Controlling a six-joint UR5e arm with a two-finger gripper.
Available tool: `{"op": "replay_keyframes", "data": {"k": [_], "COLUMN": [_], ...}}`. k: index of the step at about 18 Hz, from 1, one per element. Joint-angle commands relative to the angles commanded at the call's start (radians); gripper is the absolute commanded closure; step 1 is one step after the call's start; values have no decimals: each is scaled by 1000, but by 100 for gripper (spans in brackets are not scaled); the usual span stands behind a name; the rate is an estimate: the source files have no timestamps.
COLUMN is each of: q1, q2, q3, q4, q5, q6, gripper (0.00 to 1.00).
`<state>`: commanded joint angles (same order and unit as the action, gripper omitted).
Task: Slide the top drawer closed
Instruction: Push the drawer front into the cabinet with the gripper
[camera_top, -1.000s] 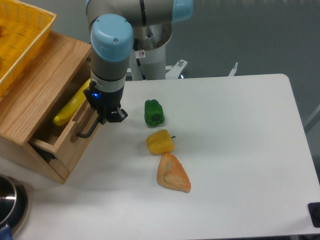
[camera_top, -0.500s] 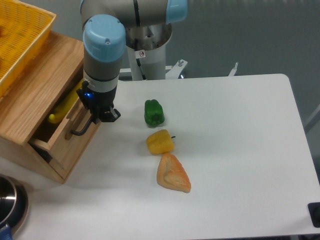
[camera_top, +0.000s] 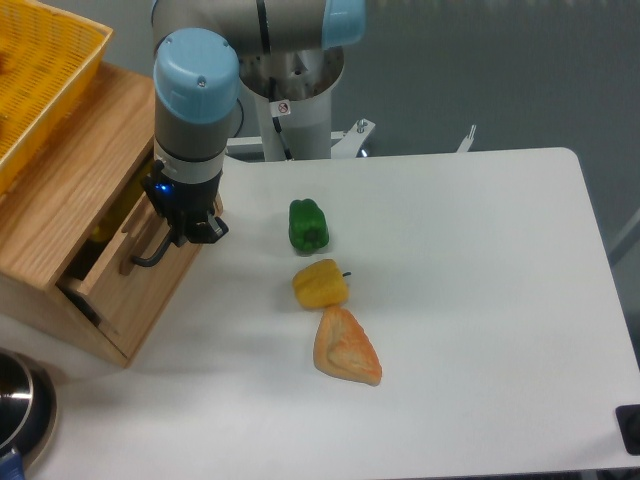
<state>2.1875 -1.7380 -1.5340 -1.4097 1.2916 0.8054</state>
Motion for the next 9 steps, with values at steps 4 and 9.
{"op": "replay_keyframes", "data": {"k": [4,9], "q1": [-14,-21], "q2": [-2,-2], "q3": [0,0], "q4": [0,2], "q5": [-2,-2], "q6": [-14,-26], "gripper": [100,100]}}
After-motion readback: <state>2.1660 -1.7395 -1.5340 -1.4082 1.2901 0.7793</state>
